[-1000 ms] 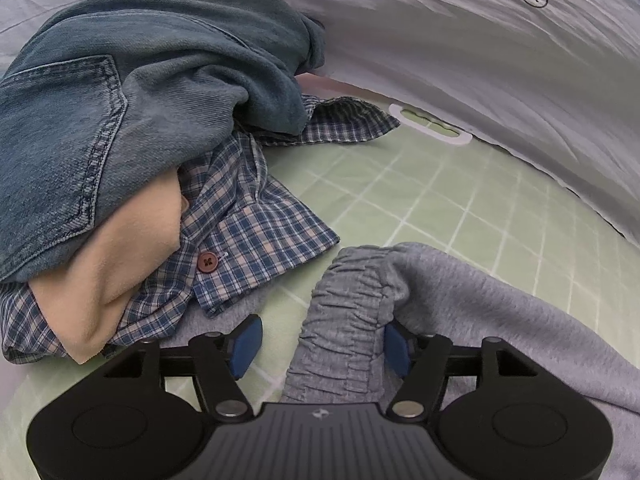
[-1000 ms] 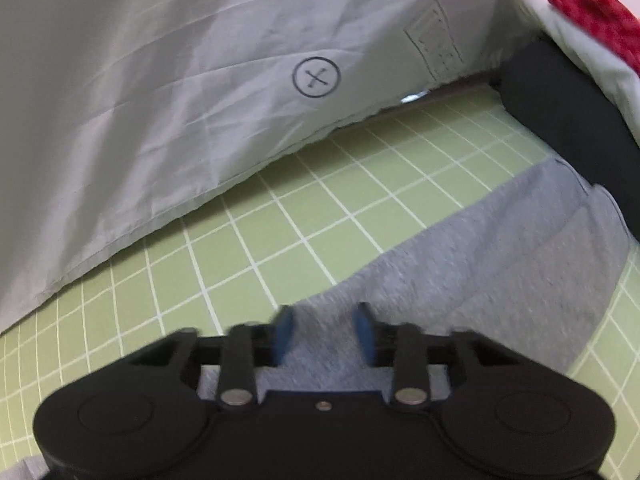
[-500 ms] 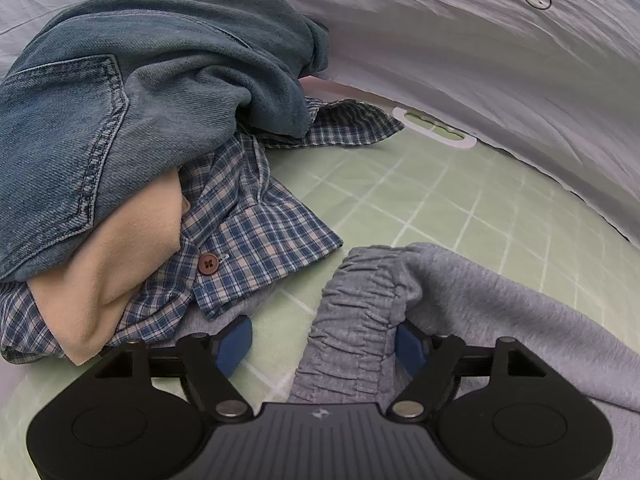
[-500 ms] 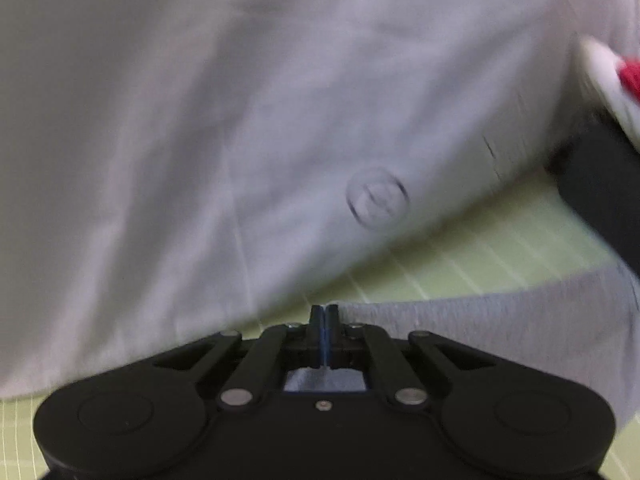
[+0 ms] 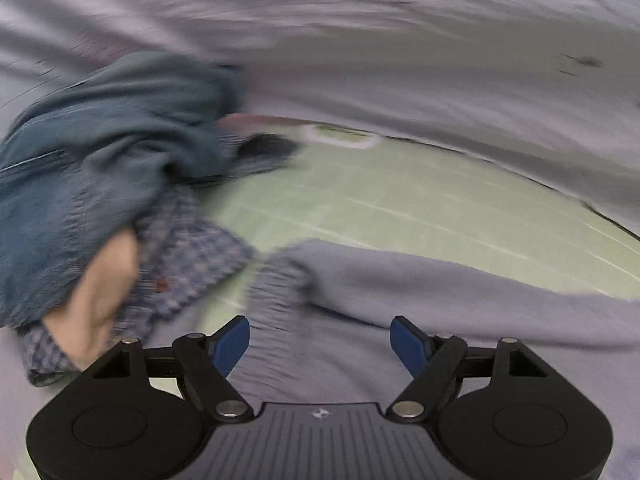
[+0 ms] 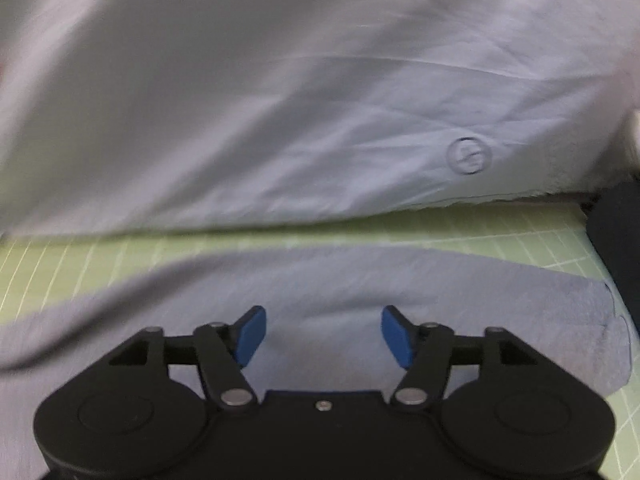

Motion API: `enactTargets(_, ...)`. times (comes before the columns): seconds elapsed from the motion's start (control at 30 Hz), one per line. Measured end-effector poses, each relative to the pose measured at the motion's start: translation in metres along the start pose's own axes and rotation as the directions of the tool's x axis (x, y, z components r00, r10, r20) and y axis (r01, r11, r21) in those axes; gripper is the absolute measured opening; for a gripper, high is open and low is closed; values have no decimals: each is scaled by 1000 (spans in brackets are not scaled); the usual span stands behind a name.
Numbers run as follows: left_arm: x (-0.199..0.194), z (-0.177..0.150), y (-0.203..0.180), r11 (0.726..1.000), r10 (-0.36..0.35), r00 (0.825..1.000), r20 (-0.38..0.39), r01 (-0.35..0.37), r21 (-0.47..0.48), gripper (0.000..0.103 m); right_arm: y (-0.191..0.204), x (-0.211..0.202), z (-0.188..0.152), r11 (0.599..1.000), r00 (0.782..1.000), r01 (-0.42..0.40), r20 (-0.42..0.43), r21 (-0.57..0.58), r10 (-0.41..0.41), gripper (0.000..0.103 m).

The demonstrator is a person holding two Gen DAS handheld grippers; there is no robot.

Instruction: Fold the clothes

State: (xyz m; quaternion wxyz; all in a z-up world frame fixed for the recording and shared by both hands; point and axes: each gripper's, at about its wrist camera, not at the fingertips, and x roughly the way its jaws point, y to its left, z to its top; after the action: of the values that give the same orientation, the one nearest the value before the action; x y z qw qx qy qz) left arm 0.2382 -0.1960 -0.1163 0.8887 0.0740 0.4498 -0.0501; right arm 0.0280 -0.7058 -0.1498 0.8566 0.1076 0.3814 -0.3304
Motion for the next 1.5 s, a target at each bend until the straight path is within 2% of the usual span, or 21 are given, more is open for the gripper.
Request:
enactTargets(0.17,8,-5,-34,995,-65,998,-14,66,75,78,42,-12,-17,984,993,-118,-12,-134,117,74)
enactTargets(0.27,12,-7,-54,987,-104,994,-24,106,120,78,69,-16,-19,965,980,-199,-34,-173,196,75)
enactTargets(0.4,19,-9,-78,974,-146,989,-35,150,170,78,106,-19,-22,902,944,-330,-82,-279,320,76)
enactTargets(0.53,35,3,-85,976,-138,990,-5,136,171,78,137,-10,-12,849,909,-416,-128,-326,396,77)
enactTargets(0.6,42,9,-89,977,-133,991,10,129,171,81,150,-1,-2,838,902,-431,-130,-334,412,77)
enactTargets(0.67,50,15,-90,980,-130,991,22,125,157,83,164,11,7,839,906,-422,-120,-343,406,80)
enactTargets(0.8,68,34,-84,990,-126,991,35,124,68,84,190,31,27,860,914,-402,-78,-315,399,85)
enactTargets(0.93,70,45,-80,996,-84,996,34,83,37,83,203,38,35,881,924,-378,-60,-285,378,89)
enactTargets(1.0,64,44,-76,996,-86,996,33,85,23,83,198,28,32,893,930,-362,-36,-268,367,89)
enactTargets(1.1,50,32,-74,994,-106,994,11,106,23,83,168,8,19,916,937,-344,-4,-205,350,89)
enactTargets(1.23,25,6,-86,985,-154,988,-23,155,74,83,105,-23,-15,971,976,-216,4,-107,217,90)
enactTargets(1.37,-5,-23,-117,960,-218,975,-50,224,171,83,32,-58,-56,995,995,-93,-41,32,94,90)
enactTargets(1.5,-36,-53,-147,920,-279,957,-83,291,263,83,-34,-93,-97,979,996,25,-84,201,-8,91)
